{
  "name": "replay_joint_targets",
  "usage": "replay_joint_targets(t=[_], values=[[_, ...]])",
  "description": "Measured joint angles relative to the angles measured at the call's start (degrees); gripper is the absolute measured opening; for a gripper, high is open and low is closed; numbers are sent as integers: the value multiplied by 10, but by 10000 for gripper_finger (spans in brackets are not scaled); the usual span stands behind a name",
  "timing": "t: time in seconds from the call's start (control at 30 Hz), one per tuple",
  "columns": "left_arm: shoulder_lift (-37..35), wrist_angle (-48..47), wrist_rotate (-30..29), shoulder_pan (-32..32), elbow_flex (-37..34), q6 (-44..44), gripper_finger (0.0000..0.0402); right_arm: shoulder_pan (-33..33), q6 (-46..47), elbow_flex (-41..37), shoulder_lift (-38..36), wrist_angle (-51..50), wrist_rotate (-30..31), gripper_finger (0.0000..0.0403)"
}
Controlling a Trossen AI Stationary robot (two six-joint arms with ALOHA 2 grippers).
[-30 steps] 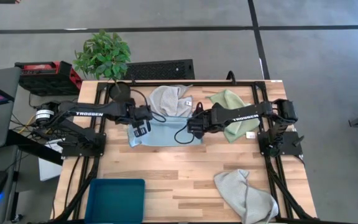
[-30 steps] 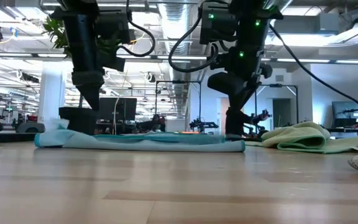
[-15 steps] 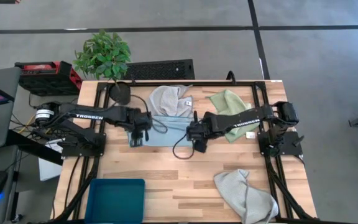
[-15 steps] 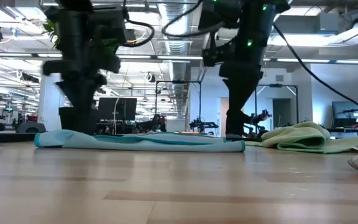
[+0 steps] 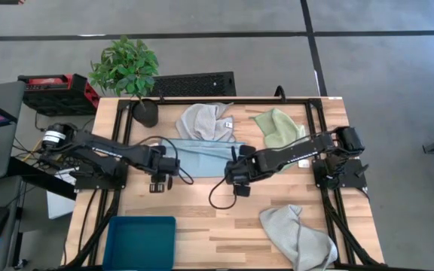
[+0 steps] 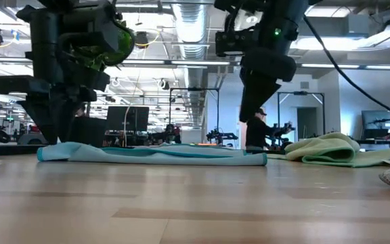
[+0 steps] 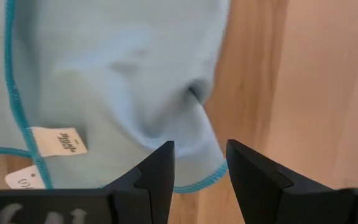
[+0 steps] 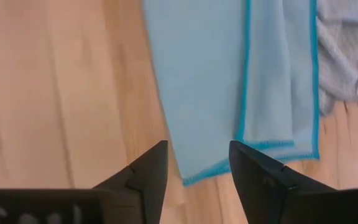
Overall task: Fold microfiber towels
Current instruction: Fold the blue microfiber cloth
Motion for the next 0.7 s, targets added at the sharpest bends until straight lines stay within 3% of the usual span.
replay_joint_targets(t=[0.13, 0.27, 0.57, 0.7], values=[[0, -10, -3, -16, 0, -20, 138, -4, -73, -1, 25, 37, -43, 184], [0, -14, -17, -26, 0, -34, 138, -2, -138, -1, 67, 56, -46, 178], [0, -15, -17, -30, 0, -39, 138, -3, -153, 3, 117, 66, 26, 170], [0, -15, -17, -30, 0, -39, 138, -3, -151, 4, 121, 57, 29, 166]])
